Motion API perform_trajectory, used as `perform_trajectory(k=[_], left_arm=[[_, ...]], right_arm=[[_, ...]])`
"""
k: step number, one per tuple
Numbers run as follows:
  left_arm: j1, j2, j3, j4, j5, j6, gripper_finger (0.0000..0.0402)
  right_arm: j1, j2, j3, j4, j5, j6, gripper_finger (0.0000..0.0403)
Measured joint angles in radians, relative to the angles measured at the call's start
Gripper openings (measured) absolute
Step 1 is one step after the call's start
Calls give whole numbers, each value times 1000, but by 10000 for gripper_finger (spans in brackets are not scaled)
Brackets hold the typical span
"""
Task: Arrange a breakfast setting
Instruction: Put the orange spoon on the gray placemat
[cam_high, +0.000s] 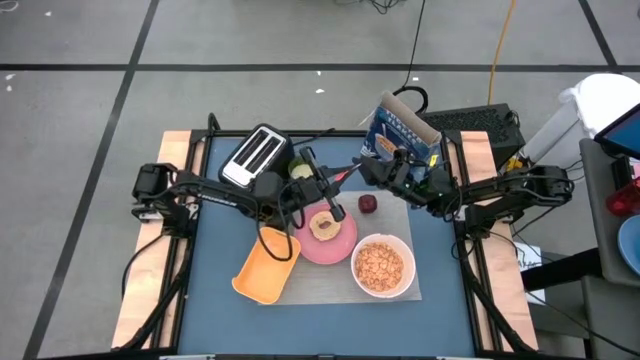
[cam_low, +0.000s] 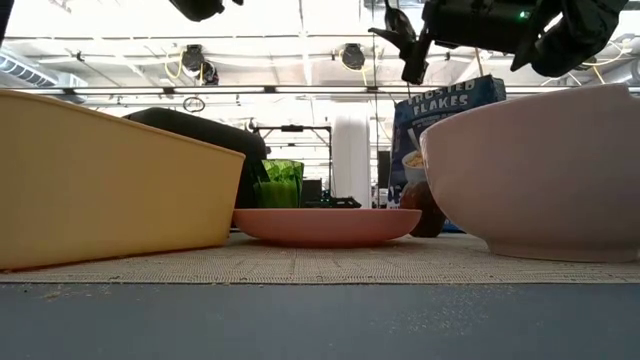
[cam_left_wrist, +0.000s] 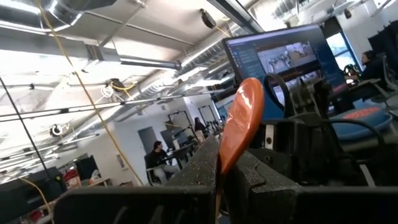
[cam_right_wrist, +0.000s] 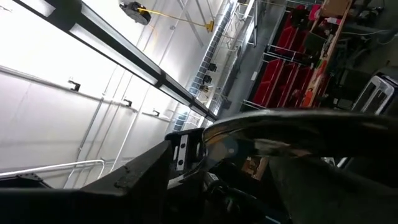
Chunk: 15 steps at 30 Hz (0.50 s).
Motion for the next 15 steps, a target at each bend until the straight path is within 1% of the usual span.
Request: perform_trajectory(k=[6, 9, 15], left_arm=[[3, 38, 2, 3, -11, 4, 10], [1, 44, 2, 2, -31, 5, 10], [1, 43, 3, -15, -37, 4, 10]], right_arm=[[0, 0, 0, -3, -2, 0, 212], [0, 0, 0, -9, -2, 0, 186], [0, 0, 0, -11, 0, -5, 131]])
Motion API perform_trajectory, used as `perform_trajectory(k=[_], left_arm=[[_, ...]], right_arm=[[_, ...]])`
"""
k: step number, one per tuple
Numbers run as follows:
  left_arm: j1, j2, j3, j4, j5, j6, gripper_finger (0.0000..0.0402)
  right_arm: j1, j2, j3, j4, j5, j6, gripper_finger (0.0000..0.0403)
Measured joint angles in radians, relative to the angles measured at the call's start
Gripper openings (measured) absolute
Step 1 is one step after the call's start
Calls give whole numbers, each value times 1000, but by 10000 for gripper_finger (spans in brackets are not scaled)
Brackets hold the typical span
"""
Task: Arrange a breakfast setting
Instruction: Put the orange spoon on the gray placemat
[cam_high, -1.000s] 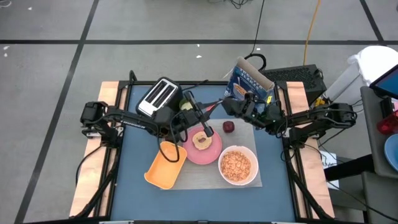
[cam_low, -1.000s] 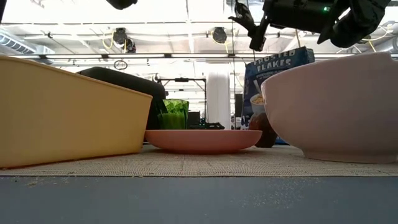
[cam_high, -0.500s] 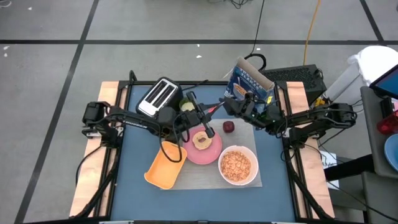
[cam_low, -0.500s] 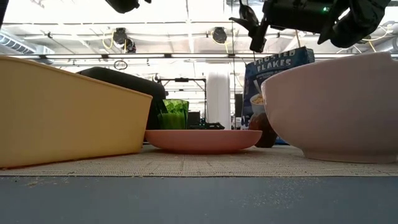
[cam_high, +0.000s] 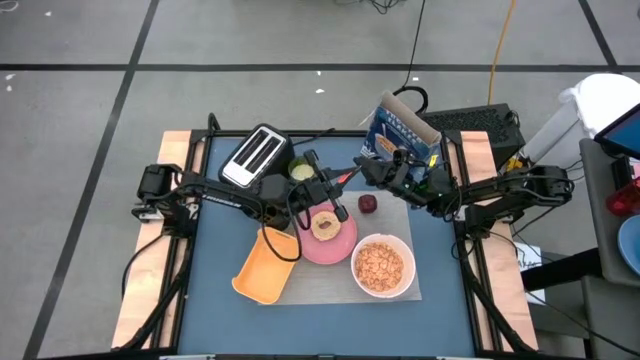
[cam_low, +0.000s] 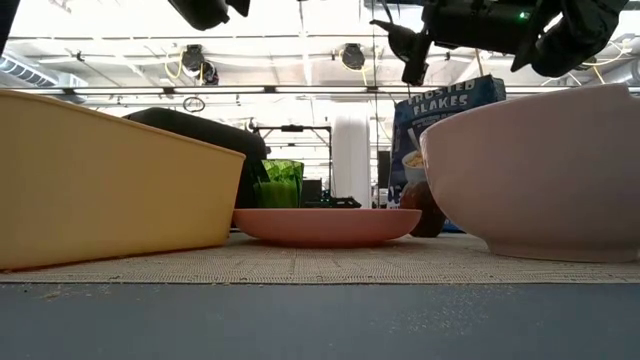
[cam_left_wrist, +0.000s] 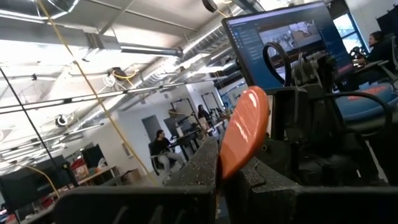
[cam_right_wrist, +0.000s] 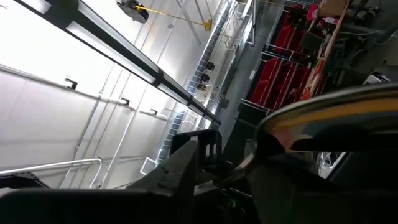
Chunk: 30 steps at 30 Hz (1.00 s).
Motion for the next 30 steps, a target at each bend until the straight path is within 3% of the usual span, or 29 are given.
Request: perform_trajectory(k=[8, 15, 30], left_arm=[[0, 0, 0, -15, -13, 1, 10], [1, -2, -1, -31, -41, -1, 10], [0, -1, -2, -45, -43, -37, 22]], right_arm=[[-1, -2, 0, 16, 9, 2, 59], [-1, -3, 0, 32, 9, -44, 20], [-1, -2, 0, 28, -1, -105, 10]])
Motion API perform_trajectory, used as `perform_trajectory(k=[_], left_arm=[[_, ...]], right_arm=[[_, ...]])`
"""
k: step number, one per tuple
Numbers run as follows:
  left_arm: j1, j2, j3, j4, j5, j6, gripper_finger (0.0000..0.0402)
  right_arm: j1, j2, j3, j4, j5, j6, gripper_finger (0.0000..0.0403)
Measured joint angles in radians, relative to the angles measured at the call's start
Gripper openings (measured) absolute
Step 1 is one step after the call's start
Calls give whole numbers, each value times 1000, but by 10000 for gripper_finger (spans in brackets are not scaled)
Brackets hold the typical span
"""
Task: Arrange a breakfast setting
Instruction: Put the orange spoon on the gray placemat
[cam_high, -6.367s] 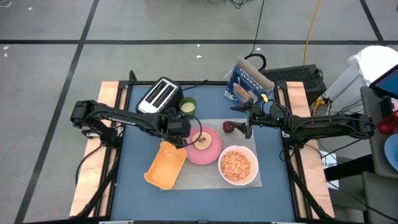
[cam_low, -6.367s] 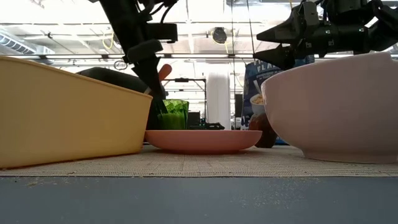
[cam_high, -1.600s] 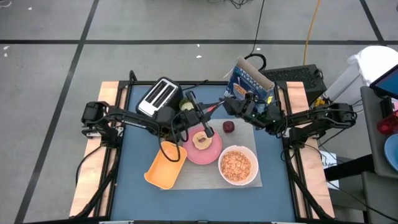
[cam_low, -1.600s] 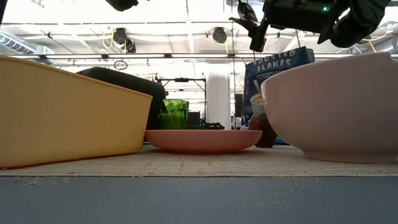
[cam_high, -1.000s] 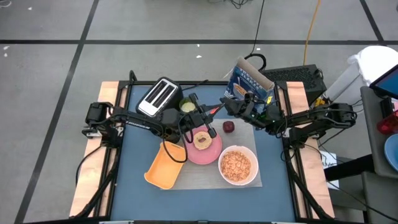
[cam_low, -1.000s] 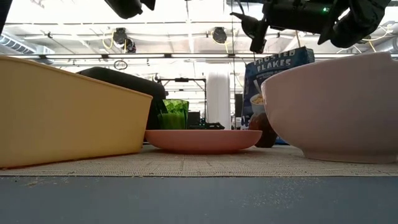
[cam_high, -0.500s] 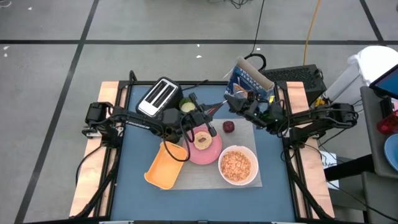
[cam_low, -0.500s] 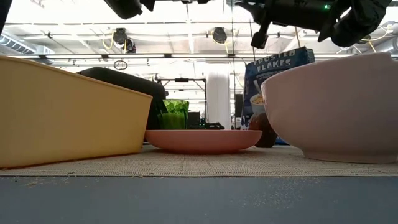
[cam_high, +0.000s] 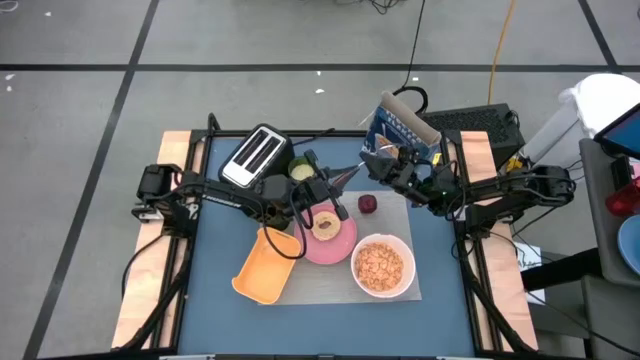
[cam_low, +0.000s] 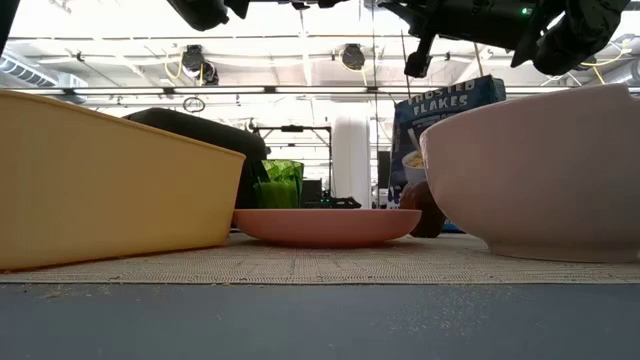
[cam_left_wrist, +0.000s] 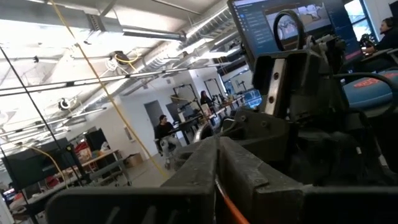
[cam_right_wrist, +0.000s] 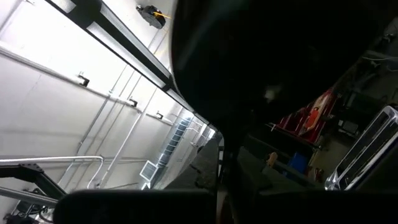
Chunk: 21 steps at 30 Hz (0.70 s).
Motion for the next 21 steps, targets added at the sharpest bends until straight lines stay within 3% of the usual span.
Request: perform_trajectory(k=[11, 15, 21], left_arm=[[-13, 3, 0, -22, -3, -92, 129], [-35, -5, 0, -52, -111, -91, 143], [-73, -30, 3, -53, -275, -13, 145]], right_arm=[[-2, -5, 0, -7, -9, -74, 9], [-8, -49, 0, -71, -18, -125, 8], [-8, -187, -2, -313, -4, -239, 7]])
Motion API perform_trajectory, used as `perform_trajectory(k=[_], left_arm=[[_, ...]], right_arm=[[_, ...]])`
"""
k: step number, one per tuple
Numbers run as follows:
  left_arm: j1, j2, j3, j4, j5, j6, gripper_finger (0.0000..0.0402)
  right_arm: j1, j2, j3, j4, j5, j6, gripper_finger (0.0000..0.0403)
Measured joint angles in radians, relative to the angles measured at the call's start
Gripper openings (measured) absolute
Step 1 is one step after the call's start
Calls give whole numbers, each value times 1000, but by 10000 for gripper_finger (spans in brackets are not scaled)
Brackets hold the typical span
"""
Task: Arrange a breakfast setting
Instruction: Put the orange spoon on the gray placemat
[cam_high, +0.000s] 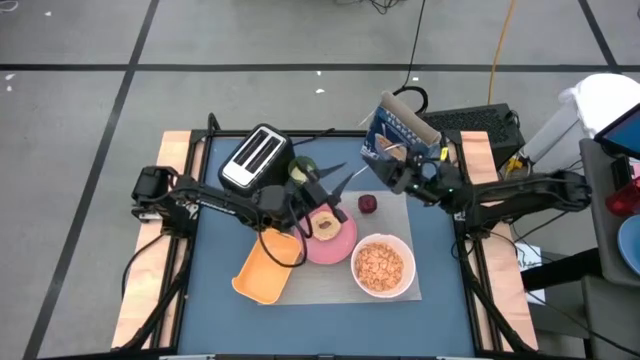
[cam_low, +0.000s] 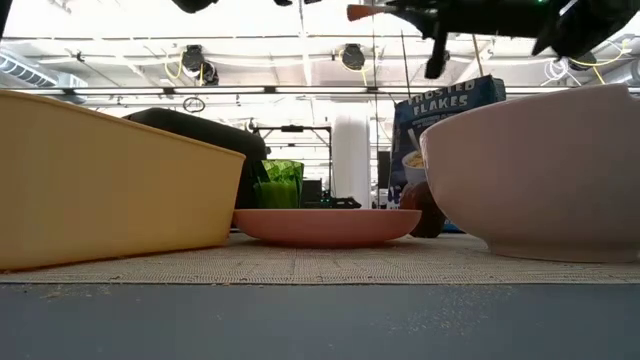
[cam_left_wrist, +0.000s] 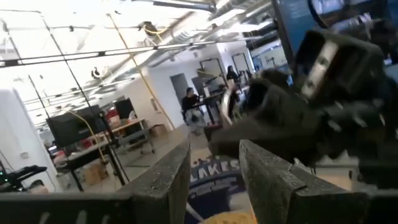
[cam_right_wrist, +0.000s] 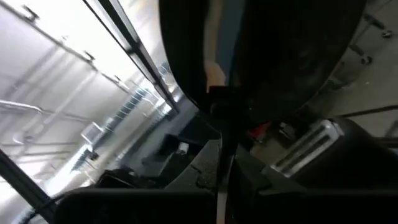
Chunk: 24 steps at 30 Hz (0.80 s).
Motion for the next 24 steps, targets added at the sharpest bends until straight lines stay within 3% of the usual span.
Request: perform_trajectory(k=[8, 16, 21, 24], left_arm=[[-50, -20, -1, -18, -24, 73, 145], [-68, -25, -2, -64, -68, 100, 145], [-67, -24, -2, -91, -74, 92, 145], [-67, -25, -2, -86, -75, 91, 145]], right_arm=[[0, -197, 1, -301, -2, -26, 7], [0, -491, 1, -803, -43, 58, 7], [0, -636, 1, -1124, -179, 218, 7], [0, -681, 1, -1285, -313, 320, 7]])
